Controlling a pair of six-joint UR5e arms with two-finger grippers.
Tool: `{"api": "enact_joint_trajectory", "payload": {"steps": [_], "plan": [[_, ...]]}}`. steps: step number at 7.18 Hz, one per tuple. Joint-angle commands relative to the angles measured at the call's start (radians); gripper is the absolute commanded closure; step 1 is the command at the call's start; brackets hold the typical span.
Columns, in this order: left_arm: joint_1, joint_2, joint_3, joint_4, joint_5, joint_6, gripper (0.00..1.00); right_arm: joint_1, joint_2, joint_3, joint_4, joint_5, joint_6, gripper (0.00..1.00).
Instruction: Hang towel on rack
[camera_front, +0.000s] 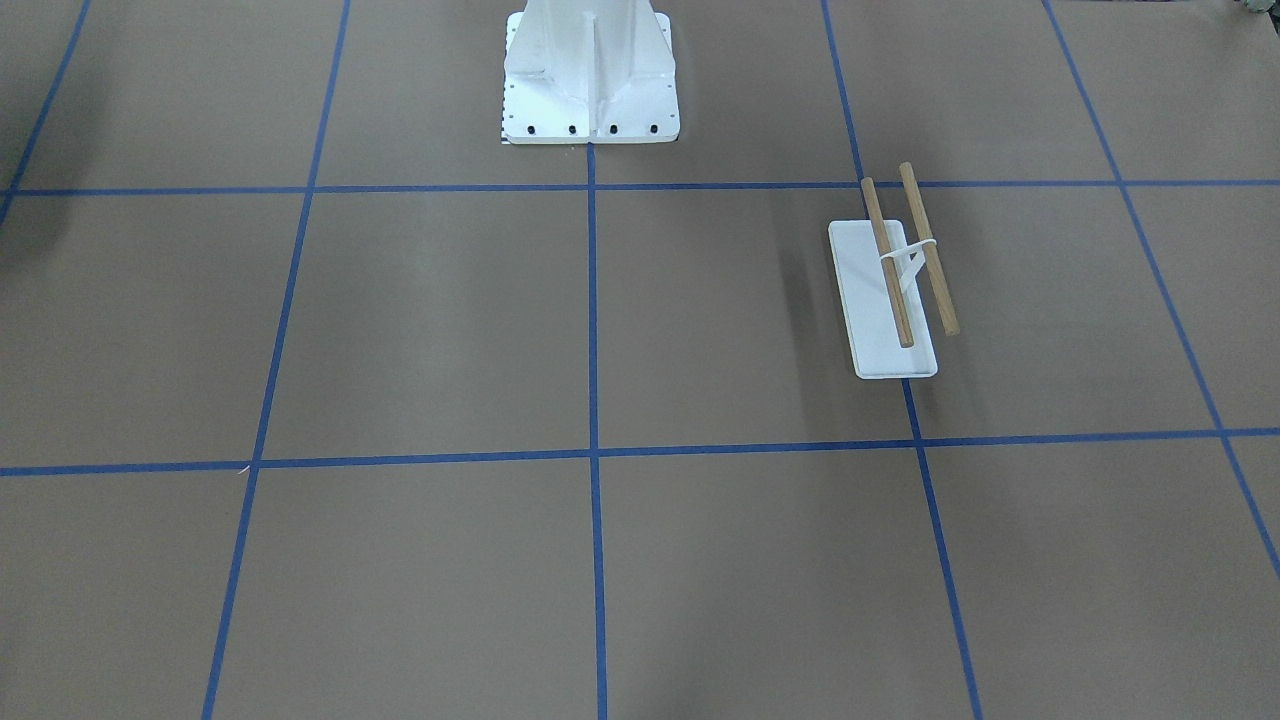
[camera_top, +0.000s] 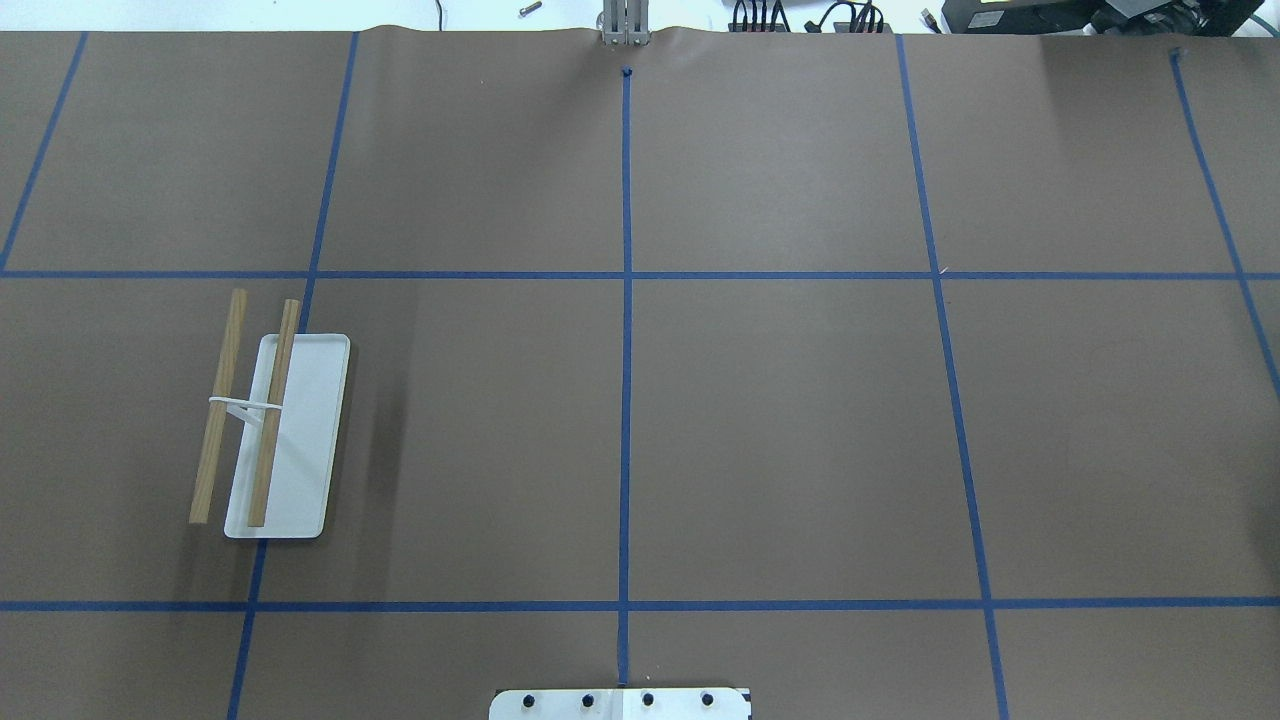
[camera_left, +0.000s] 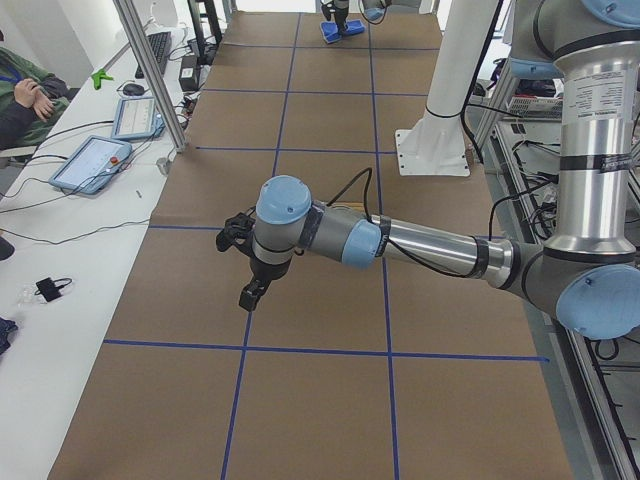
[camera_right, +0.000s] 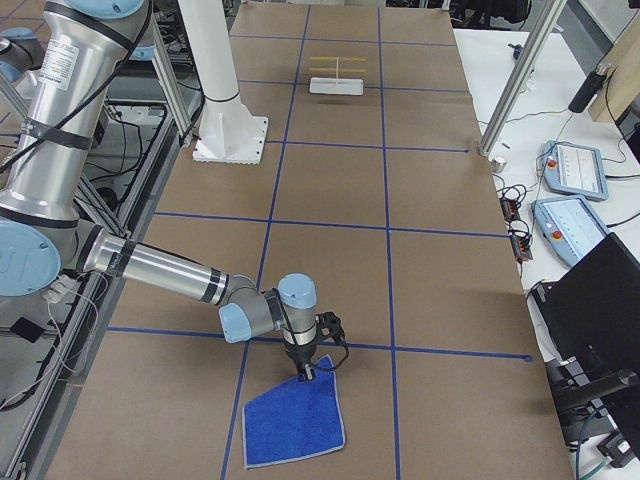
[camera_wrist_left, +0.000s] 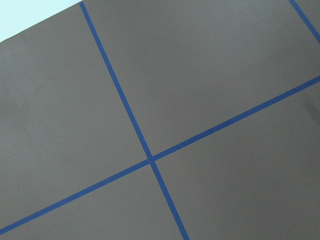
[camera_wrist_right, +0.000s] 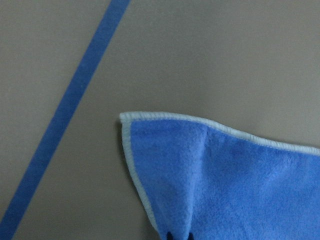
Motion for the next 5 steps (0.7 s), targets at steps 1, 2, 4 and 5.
{"api": "enact_joint_trajectory", "payload": {"steps": [1, 2, 4, 5], "plan": [[0.000, 0.000, 0.003, 0.000, 0.000, 0.002, 0.02, 0.038, 0.008, 0.052, -0.006, 0.057, -0.008, 1.00], [-0.002, 0.001, -0.002, 0.000, 0.000, 0.002, 0.02, 0.085, 0.017, 0.082, -0.010, 0.133, -0.008, 1.00], [0.000, 0.001, 0.003, 0.000, 0.000, 0.003, 0.02, 0.136, 0.090, 0.148, -0.013, 0.206, -0.008, 1.00], [0.000, 0.001, -0.003, 0.000, 0.000, 0.003, 0.02, 0.146, 0.174, 0.150, -0.033, 0.265, -0.001, 1.00]]}}
